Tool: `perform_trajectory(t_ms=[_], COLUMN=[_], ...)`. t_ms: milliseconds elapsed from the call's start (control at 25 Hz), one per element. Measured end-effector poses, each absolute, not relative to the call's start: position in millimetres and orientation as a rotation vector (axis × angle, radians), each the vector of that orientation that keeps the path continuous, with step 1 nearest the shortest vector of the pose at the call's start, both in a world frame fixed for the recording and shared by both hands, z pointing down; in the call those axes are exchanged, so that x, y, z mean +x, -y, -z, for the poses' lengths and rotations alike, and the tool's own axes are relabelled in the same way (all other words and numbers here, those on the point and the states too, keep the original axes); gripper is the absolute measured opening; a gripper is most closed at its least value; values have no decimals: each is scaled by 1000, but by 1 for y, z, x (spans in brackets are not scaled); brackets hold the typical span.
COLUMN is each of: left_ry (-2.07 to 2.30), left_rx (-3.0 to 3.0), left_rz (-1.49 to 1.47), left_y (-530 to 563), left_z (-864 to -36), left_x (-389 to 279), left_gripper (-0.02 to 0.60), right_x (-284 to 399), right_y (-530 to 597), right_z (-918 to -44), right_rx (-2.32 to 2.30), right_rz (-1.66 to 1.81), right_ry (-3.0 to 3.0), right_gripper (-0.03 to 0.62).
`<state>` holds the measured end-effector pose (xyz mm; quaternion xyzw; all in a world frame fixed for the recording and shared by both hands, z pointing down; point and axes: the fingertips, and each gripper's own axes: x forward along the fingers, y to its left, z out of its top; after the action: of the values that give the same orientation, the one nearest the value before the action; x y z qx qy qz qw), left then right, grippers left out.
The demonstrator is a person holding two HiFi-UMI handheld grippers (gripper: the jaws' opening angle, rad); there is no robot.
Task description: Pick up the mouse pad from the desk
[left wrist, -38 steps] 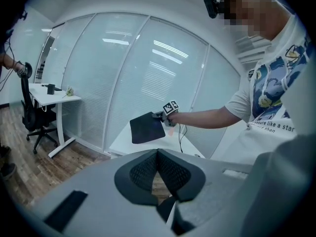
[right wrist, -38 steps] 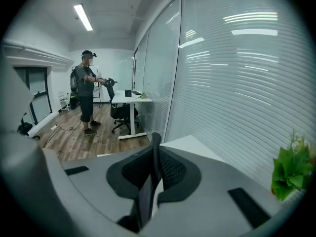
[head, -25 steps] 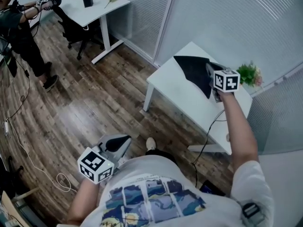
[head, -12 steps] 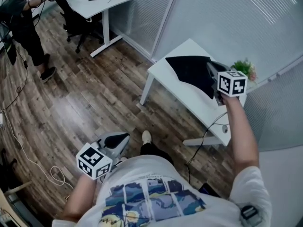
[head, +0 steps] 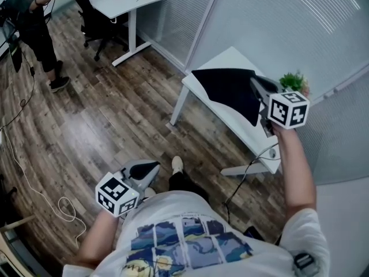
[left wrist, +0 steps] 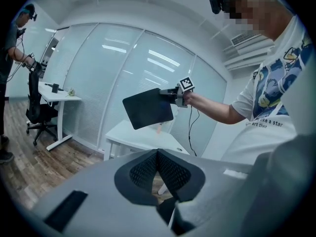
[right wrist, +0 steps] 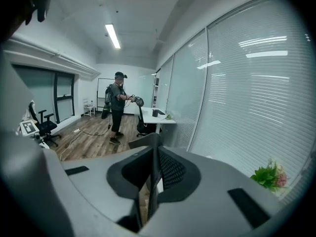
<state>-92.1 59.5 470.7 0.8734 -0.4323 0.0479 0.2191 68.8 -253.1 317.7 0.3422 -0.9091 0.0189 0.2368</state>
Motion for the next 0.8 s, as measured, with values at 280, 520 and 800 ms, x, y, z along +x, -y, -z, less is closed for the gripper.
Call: perform_trajectory(t_ms=[280, 520, 800], left_ry=[1208, 1215, 1236], left_rx=[2409, 2416, 2408], left_rz=[-123, -120, -107], left_y=[-81, -96, -106], left_z=[-474, -475, -474], left_x=[-88, -85, -82], left_gripper=[2, 2, 2], right_x=[60, 53, 50], right_y=[210, 174, 147], right_z=[-302, -294, -286], right_rx=[891, 843, 805], right_rz=[-42, -20, -8], right_ry=[2533, 2559, 2585], right_gripper=[28, 28, 28])
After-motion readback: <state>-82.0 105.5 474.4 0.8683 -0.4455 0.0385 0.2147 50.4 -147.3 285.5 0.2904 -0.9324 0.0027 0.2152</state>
